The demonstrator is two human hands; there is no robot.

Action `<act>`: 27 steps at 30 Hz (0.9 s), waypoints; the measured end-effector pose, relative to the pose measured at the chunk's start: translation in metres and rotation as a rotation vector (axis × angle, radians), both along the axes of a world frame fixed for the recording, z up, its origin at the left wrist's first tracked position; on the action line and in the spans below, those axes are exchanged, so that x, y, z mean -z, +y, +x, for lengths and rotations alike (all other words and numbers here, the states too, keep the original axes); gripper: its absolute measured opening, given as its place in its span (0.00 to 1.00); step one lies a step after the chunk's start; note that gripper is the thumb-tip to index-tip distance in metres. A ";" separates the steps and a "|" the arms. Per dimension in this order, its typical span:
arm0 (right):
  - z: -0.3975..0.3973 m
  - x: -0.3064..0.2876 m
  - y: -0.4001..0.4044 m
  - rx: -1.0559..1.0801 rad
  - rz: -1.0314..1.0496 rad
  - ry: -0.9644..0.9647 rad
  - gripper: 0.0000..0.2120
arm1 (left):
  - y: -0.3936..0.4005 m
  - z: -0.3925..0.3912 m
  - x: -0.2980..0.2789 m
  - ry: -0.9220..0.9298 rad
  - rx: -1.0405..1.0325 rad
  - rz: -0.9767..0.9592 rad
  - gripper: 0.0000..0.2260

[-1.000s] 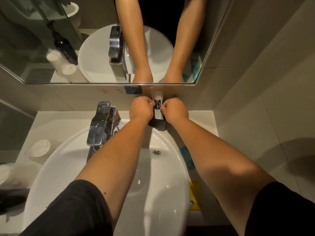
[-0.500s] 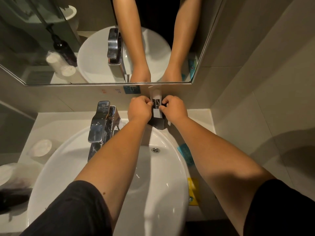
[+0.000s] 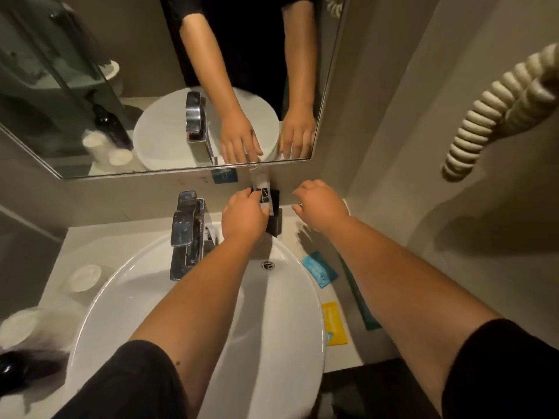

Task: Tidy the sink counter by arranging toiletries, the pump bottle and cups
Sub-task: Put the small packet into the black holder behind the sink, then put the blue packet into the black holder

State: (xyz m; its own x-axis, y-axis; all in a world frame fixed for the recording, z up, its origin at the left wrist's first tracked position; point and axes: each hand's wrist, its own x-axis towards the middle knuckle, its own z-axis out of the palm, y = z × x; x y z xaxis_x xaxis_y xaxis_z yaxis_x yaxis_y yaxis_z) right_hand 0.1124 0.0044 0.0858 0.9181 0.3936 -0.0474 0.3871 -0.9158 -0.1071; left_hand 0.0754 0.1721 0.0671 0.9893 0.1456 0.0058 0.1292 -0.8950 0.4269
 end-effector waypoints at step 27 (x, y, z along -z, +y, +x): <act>-0.160 0.036 -0.107 0.372 -0.155 0.147 0.18 | -0.129 -0.079 0.031 -0.003 0.676 0.183 0.23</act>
State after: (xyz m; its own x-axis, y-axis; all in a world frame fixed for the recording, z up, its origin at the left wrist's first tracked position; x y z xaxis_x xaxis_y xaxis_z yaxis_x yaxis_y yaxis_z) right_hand -0.0474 -0.1028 0.0493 0.9753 0.0148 -0.2206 0.0182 -0.9997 0.0135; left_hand -0.0039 0.0435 0.0364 0.8626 -0.5053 -0.0259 -0.4821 -0.8364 0.2609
